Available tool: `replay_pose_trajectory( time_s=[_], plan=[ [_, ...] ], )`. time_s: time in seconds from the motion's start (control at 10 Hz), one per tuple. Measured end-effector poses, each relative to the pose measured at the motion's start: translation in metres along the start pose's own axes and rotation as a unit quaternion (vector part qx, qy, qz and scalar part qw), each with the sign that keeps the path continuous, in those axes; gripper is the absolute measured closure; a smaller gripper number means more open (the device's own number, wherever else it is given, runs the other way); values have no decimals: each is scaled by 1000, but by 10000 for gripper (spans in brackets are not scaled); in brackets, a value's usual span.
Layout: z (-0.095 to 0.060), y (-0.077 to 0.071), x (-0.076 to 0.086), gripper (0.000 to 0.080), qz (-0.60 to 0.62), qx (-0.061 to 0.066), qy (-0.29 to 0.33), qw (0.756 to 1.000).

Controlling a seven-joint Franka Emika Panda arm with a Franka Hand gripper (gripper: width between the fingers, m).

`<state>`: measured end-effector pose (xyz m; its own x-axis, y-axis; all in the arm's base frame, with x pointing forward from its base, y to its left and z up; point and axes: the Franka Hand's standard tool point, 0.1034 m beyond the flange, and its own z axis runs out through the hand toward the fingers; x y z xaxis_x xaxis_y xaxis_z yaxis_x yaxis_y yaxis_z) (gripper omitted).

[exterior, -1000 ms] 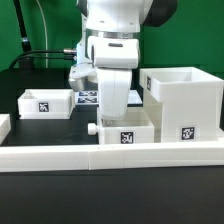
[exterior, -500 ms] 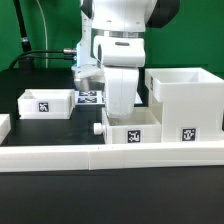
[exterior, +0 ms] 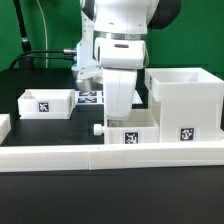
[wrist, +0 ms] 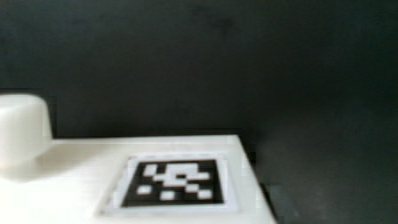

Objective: Assemble drawer

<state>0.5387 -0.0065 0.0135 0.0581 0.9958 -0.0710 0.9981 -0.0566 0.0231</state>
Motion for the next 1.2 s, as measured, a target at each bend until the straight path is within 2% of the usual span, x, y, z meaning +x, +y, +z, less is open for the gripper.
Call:
replay_pose_trajectory(
  time_s=[0.3, 0.7, 1.2],
  plan=[
    [0, 0, 0, 757, 5, 0, 0, 1000],
    [0, -2, 10, 757, 33, 1, 2, 999],
    [1, -4, 10, 757, 17, 1, -4, 1000]
  ],
)
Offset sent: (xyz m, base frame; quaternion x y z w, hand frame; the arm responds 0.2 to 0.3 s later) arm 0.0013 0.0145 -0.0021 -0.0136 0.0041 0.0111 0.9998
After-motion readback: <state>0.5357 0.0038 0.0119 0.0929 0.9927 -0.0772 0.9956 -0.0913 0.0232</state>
